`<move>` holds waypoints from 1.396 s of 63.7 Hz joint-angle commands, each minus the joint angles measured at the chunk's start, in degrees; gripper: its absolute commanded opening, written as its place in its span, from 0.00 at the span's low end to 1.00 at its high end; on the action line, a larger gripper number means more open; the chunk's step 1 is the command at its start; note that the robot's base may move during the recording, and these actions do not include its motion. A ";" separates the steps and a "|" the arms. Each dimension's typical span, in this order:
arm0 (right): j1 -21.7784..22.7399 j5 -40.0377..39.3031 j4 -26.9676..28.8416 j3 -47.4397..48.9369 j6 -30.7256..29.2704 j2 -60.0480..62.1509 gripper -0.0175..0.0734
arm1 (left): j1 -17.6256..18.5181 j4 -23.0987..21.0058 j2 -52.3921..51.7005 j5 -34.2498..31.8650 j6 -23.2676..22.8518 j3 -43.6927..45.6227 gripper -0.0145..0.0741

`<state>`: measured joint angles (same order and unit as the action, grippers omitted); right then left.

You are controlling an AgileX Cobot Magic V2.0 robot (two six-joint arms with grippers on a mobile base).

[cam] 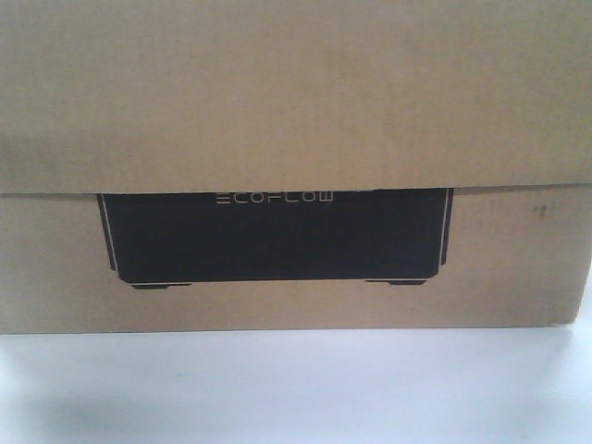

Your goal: Grab box from left shelf to table start

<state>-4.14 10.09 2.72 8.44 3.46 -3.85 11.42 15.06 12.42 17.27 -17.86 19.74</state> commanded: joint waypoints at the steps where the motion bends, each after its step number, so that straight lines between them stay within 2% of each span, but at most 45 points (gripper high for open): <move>1: 0.51 -5.42 -0.80 -3.10 -0.63 1.51 0.25 | -0.05 0.48 0.50 -5.01 -0.52 1.63 0.06; 13: 0.51 -7.43 -0.80 -9.27 -0.63 5.21 0.25 | -0.05 0.48 0.50 -5.01 -0.52 1.63 0.06; 77: 0.51 -9.13 -0.97 -9.14 -0.63 5.21 0.25 | -0.05 0.48 0.50 -5.13 -0.52 1.51 0.06; 89: 0.51 -9.09 -0.97 -9.14 -0.63 5.21 0.25 | -1.02 0.19 -0.92 -1.22 -0.52 0.45 0.06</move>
<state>-4.14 6.55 2.54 -1.72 3.46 0.56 10.95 15.06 12.02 19.19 -17.86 19.36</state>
